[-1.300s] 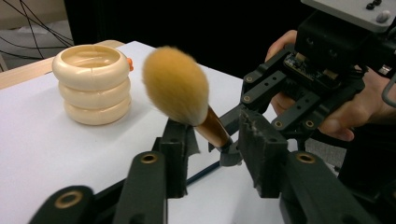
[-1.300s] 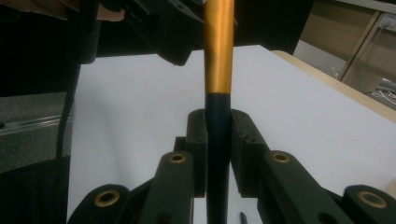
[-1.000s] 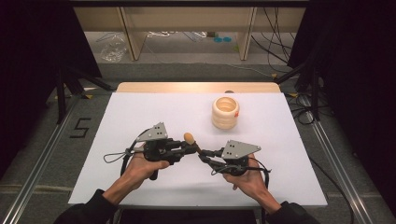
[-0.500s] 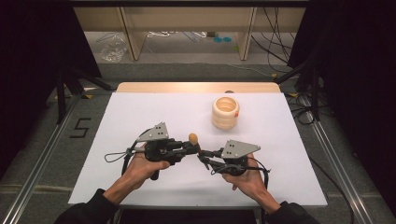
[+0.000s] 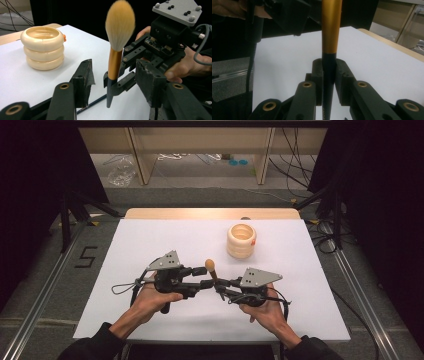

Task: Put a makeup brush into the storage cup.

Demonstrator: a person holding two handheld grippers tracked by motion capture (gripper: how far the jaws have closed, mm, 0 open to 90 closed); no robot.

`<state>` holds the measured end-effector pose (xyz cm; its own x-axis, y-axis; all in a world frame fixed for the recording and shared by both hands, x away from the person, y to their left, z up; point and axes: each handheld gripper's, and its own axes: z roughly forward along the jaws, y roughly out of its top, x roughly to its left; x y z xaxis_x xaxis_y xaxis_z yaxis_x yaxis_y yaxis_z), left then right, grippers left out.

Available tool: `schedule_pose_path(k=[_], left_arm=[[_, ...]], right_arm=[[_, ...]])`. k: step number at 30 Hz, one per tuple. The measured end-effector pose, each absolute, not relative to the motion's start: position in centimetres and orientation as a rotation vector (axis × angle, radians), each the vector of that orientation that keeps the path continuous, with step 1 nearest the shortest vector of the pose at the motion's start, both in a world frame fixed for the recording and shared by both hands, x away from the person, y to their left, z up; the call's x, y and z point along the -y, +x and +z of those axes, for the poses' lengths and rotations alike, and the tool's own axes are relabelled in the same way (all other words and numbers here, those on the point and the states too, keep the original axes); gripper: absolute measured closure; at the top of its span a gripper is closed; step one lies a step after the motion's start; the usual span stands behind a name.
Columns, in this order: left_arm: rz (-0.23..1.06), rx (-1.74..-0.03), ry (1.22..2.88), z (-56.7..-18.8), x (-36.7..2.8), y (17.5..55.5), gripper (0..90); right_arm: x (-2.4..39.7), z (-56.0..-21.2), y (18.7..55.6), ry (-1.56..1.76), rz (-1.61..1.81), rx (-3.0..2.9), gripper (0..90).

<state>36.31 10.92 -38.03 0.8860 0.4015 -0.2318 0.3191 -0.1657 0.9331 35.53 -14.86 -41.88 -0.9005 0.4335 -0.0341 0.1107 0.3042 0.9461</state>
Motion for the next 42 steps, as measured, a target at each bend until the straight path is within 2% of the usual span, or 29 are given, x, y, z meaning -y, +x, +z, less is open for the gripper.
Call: schedule_pose_path(k=[9, 31, 42], left_arm=[[0.159, -0.552, 1.776, -37.9, -12.0, 35.6, 42.1], [0.385, -0.651, 1.852, -40.7, -16.1, 33.6, 25.4], [0.436, -0.750, 1.828, -41.9, -19.3, 32.4, 23.0]], right_arm=[[15.9, -41.7, 36.1, 0.544, 1.623, -2.260, 79.8], [18.8, -40.0, 37.8, 0.651, 1.618, -2.151, 79.8], [20.4, -38.9, 39.6, 0.708, 1.604, -2.098, 79.8]])
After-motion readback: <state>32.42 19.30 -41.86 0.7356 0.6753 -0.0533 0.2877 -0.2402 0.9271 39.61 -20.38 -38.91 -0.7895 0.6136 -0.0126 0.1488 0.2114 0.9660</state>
